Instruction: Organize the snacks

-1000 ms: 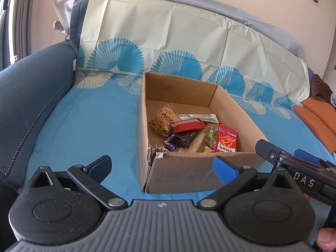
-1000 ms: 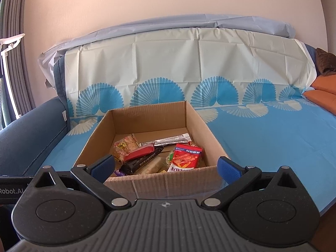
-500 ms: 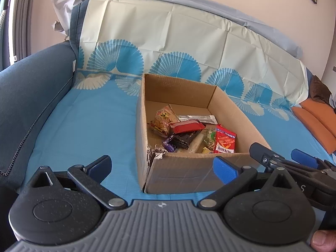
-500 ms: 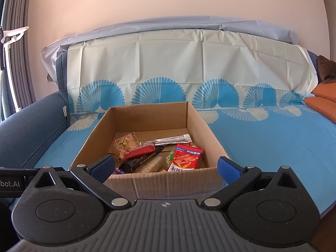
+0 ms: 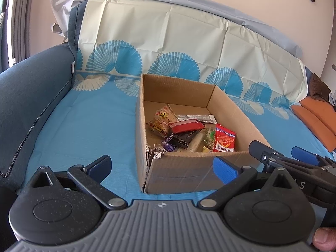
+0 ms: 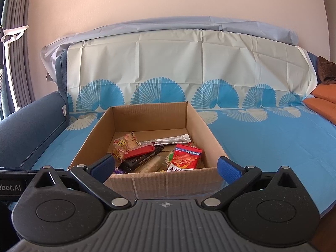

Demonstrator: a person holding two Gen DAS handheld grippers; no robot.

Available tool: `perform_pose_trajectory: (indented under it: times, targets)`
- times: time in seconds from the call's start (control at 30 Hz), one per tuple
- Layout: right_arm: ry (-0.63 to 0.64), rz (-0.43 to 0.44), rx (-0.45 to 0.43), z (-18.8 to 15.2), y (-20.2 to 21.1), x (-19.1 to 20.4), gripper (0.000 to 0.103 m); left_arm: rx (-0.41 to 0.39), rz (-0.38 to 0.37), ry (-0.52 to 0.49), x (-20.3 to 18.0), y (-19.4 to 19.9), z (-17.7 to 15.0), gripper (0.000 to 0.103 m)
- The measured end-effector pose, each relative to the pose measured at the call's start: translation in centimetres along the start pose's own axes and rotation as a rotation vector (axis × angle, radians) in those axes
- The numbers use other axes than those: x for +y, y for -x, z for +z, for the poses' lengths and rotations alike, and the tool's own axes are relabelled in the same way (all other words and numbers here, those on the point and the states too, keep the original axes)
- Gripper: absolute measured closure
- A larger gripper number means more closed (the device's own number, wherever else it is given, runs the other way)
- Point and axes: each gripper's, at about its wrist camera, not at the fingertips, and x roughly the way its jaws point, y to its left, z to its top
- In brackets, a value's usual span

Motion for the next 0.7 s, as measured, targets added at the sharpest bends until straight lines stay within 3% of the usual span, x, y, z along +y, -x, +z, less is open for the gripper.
perform_pose_trajectory:
  times: [0.7]
  targets:
    - [0.004,-0.004,-0.005,0.02,0.07,-0.08,0.001,-0.032,-0.021,-0.020,-0.27,0.32,-0.13,0.000]
